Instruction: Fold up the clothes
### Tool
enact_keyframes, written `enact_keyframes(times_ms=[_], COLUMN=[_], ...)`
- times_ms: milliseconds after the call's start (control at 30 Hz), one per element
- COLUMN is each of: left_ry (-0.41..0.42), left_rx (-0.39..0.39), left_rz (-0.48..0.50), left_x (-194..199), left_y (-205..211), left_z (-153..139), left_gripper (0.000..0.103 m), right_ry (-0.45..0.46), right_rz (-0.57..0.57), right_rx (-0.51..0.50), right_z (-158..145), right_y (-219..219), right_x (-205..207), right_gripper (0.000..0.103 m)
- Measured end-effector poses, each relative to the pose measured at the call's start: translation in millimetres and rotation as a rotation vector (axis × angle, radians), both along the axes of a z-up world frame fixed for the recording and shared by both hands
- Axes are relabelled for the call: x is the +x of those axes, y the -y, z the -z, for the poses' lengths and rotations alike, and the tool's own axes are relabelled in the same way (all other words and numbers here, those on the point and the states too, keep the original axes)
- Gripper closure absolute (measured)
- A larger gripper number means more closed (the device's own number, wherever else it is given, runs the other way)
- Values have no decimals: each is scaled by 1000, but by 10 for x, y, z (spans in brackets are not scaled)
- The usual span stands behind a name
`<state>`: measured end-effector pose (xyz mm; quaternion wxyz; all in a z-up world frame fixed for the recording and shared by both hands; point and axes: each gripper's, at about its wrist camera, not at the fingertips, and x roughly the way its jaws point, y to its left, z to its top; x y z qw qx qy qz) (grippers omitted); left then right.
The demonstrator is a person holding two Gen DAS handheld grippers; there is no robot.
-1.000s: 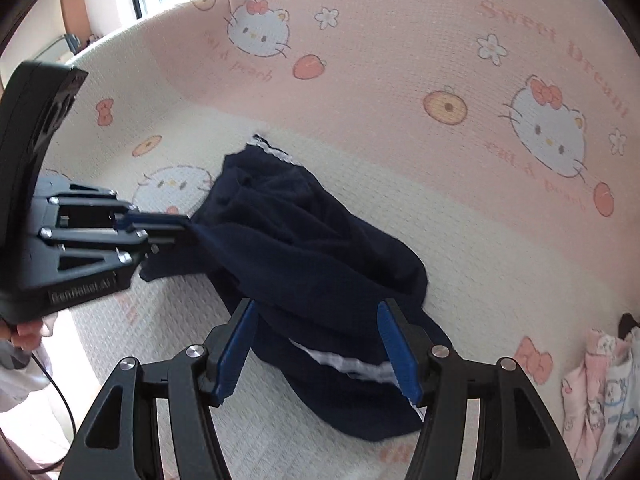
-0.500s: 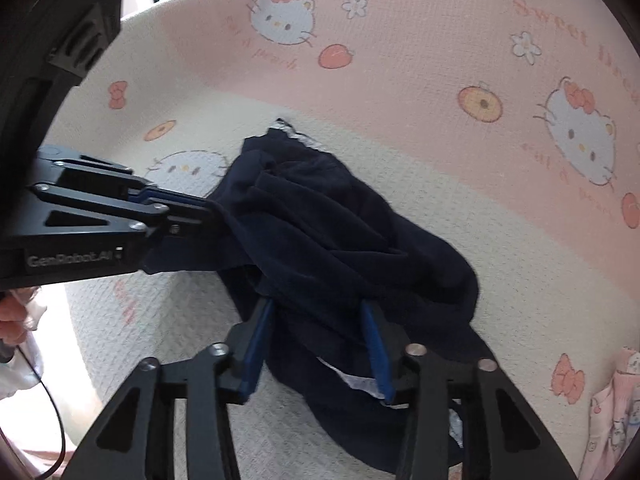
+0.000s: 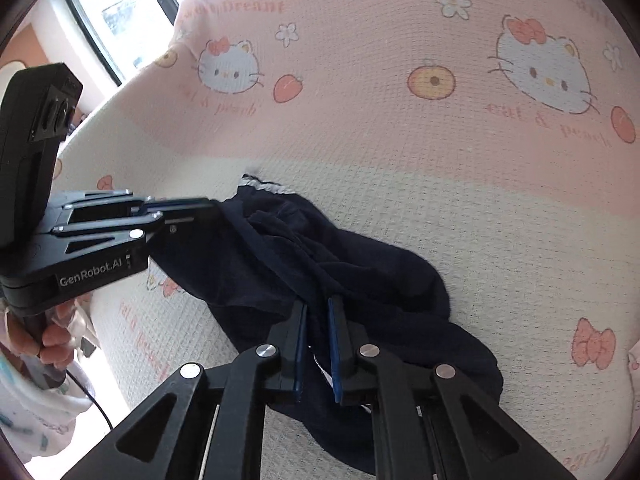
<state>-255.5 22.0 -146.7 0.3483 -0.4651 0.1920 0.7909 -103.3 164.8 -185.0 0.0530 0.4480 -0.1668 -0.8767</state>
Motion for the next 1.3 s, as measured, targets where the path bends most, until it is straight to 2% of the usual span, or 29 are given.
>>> enact_keyframes(times_ms=[100,267,400,467,567,667,733,767,833,933,967,1000,1033,1133,1300], left_ry=[-77,-41,-83,-65,29,280,409,448,470,399,373,353,341,369,433], left_rx=[-45,-27,-49,-34,6,96,185,224,278,253,239,226,216,208,243], left_rz=[28,23,15,6,-24,-95,-152,-175,-206,-206,-199,-193,-187,-169,-191], left_x=[-57,-237,-265,-309,-414,-587,-658,-670,-644,-516,-459,-397,-333,-190,13], left_y=[-168,-266,-339,-337,-298,-165,-23,42,149,204,211,217,223,251,334], left_z=[-38,-65,-87,-97,-68,36,60,48,-24,-157,-192,-218,-230,-191,-73], left_gripper=[96,96,97,97,96,96,96,96,96,96,95,95,95,95,95], right_ry=[24,36,32,44,62,67,69,71,79,77,67,55,46,18,20], right_rz=[39,93,136,157,164,151,147,148,141,120,116,115,119,119,141], right_rx=[-47,-52,-97,-111,-119,-108,-100,-96,-119,-118,-112,-102,-100,-138,-172], right_z=[69,101,108,140,179,172,178,188,214,207,192,169,144,62,9], right_y=[-113,-236,-359,-415,-437,-408,-403,-409,-407,-385,-387,-387,-396,-434,-534], right_x=[-19,0,2,-19,-34,-31,-48,-68,-67,-89,-83,-67,-49,28,131], right_gripper=[95,95,95,95,95,95,95,95,95,93,81,58,50,49,49])
